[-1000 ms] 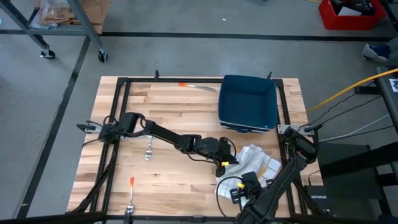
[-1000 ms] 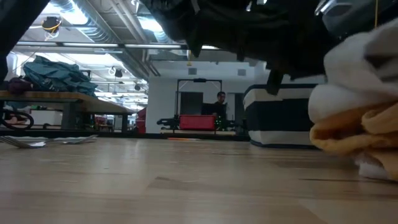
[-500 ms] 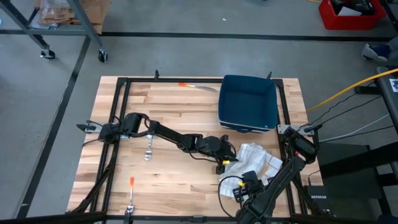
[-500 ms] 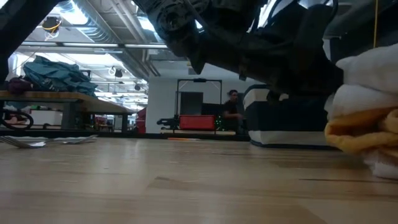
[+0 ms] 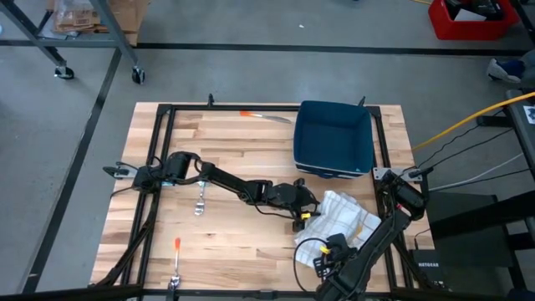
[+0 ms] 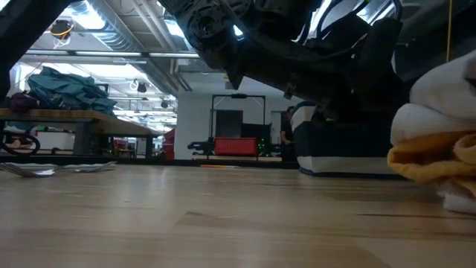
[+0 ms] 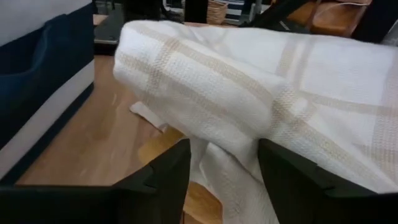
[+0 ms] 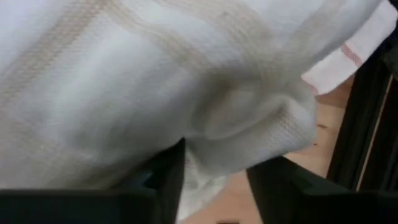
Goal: Fold towel
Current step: Stack the white-and-gray checkered towel on top of the yellow towel
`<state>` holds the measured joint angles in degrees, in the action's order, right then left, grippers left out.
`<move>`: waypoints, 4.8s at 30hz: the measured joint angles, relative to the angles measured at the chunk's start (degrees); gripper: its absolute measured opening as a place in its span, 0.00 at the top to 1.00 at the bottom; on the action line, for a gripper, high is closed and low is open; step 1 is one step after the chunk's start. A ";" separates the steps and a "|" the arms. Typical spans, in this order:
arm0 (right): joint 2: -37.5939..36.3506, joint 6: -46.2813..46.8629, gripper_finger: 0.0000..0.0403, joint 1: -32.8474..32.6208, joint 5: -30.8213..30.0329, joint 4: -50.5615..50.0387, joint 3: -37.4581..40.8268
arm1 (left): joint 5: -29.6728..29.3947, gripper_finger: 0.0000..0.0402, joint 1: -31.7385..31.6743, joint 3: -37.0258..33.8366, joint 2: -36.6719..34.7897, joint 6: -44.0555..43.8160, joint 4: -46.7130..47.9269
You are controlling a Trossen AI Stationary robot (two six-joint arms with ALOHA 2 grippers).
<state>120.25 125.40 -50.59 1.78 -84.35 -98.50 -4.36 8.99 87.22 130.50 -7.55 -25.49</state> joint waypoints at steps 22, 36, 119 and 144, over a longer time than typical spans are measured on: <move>0.00 -7.18 0.56 -0.37 4.83 -1.45 -4.47 | 6.94 0.58 2.01 -0.02 -8.48 1.89 7.39; -0.44 -12.16 0.59 -0.44 -13.67 -5.63 -9.72 | 7.35 0.58 8.11 -0.63 -3.24 14.94 8.42; -1.27 -0.70 0.59 -3.04 -13.81 -5.51 -4.73 | 10.60 0.58 -2.69 -0.40 -12.29 9.24 3.42; -2.20 -1.52 0.59 -1.06 -7.17 13.91 22.62 | 10.81 0.58 11.06 -0.46 -20.39 15.17 47.98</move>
<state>118.04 123.89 -51.65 -5.39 -70.44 -75.88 6.45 20.05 86.76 110.10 7.62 22.50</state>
